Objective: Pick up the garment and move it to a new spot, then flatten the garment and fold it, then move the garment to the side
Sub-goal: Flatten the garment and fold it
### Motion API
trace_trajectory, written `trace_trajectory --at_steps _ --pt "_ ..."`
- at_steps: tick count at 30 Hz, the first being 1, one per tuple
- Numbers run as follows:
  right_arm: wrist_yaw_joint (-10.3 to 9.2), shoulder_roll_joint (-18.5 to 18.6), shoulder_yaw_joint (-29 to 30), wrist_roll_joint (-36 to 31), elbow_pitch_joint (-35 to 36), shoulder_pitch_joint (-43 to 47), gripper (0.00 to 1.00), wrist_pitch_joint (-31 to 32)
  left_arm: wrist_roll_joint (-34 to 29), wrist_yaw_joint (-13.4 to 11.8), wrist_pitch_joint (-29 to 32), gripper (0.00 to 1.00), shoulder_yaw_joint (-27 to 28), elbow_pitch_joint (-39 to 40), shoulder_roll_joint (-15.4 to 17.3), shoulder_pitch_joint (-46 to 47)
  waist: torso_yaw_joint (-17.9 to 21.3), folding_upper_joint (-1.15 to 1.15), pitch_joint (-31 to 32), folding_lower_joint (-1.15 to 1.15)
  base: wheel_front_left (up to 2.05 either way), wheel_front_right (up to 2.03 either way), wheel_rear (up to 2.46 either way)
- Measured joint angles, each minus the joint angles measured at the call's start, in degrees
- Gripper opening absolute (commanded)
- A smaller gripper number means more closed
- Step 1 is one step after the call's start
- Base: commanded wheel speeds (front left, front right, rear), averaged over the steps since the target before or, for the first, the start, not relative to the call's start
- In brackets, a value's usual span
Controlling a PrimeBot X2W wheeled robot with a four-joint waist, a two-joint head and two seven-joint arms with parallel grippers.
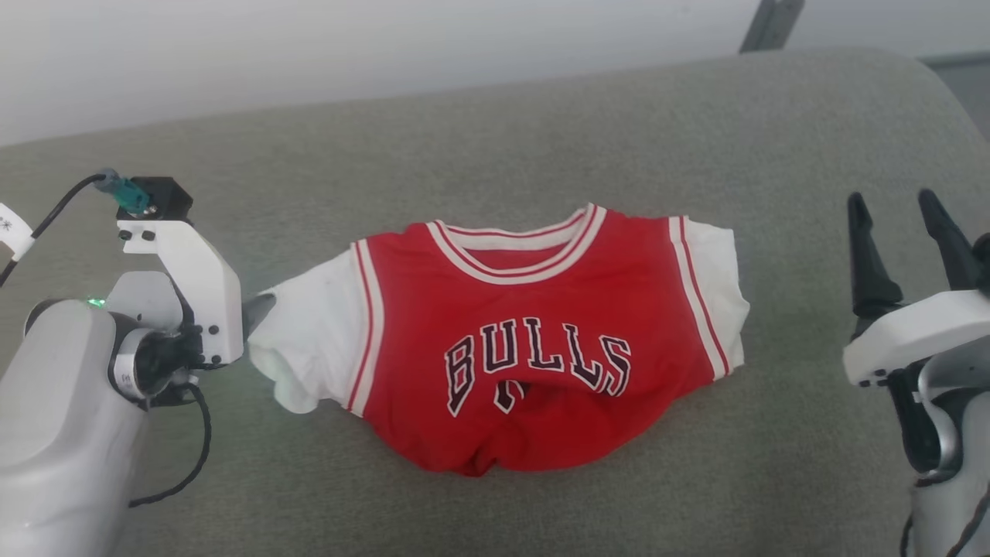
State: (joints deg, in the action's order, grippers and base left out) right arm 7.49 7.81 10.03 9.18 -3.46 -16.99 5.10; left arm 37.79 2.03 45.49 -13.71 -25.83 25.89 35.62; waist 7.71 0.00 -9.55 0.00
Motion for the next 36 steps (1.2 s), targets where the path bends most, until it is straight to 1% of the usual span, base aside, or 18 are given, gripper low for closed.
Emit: trace_trajectory --at_steps 2,3,5,8,14,18,19,20,23,25,28,34,36 --pt "0.0 -0.6 -0.4 -0.2 0.6 0.0 1.0 -1.5 -0.1 -0.5 1.1 1.0 -0.5 -2.0 0.0 0.9 0.6 0.0 -0.8 0.0 0.0 0.0 0.0" --pt "0.0 -1.0 -0.7 -0.2 1.0 -0.1 1.0 -2.5 -0.1 -1.4 2.6 1.0 -0.7 -4.1 -0.2 1.6 1.2 0.0 -1.6 0.0 0.0 0.0 0.0" --pt "0.0 -1.4 -1.0 -0.2 1.0 -0.1 1.0 -3.1 -0.2 -2.2 3.5 1.0 -0.9 -5.9 -0.3 2.4 1.7 0.0 -2.3 0.0 0.0 0.0 0.0" --pt "0.0 -1.8 -1.3 0.0 0.8 -0.1 1.0 -3.3 -0.4 -2.7 4.6 1.0 -1.3 -8.2 -0.4 3.4 2.2 0.0 -3.3 0.0 0.0 0.0 0.0" --pt "0.0 -1.9 -1.7 0.0 0.9 -0.6 1.0 -3.0 -0.4 -2.6 5.1 1.0 -1.7 -12.8 -1.1 5.6 2.6 0.0 -5.0 0.0 0.0 0.0 0.0" --pt "0.0 -1.6 -2.3 0.4 1.1 -1.2 1.0 -2.2 -0.2 -0.7 4.0 1.0 -2.1 -15.6 -1.3 7.3 2.6 0.0 -6.1 0.0 0.0 0.0 0.0" --pt "0.0 -1.4 -2.4 0.4 1.1 -1.4 1.0 -2.1 -0.2 -0.4 3.7 0.79 -2.2 -16.4 -1.3 7.8 2.6 0.0 -6.4 0.0 0.0 0.0 0.0" --pt "0.0 -1.3 -2.5 0.6 1.2 -1.7 1.0 -1.9 -0.2 0.1 3.9 0.0 -2.5 -17.3 -1.4 8.3 2.6 0.0 -6.6 0.0 0.0 0.0 0.0" --pt "0.0 -0.7 -2.6 1.4 1.2 -2.3 1.0 -0.8 0.0 0.8 3.5 0.0 -2.5 -19.2 -1.5 9.7 2.3 0.0 -7.2 0.0 0.0 0.0 0.0" --pt "0.0 0.0 -3.6 2.1 1.1 -2.6 1.0 0.5 0.0 1.3 3.3 0.0 -2.8 -20.2 -2.1 10.5 1.9 0.0 -7.5 0.0 0.0 0.0 0.0" --pt "0.0 1.1 -4.4 3.8 -0.3 -3.9 1.0 3.8 0.0 1.9 3.1 0.0 -3.5 -21.2 -2.7 11.6 1.1 0.0 -7.8 0.0 0.0 0.0 0.0" --pt "0.0 4.8 -7.3 7.8 -7.6 -8.7 1.0 12.6 0.1 2.3 2.2 0.0 -4.0 -22.7 -4.0 13.6 -1.0 0.0 -8.4 0.0 0.0 0.0 0.0" --pt "0.02 6.7 -9.2 8.9 -10.5 -10.7 1.0 15.8 0.1 2.5 1.7 0.0 -4.3 -23.0 -4.6 14.2 -1.9 0.0 -8.8 0.0 0.0 0.0 0.0"
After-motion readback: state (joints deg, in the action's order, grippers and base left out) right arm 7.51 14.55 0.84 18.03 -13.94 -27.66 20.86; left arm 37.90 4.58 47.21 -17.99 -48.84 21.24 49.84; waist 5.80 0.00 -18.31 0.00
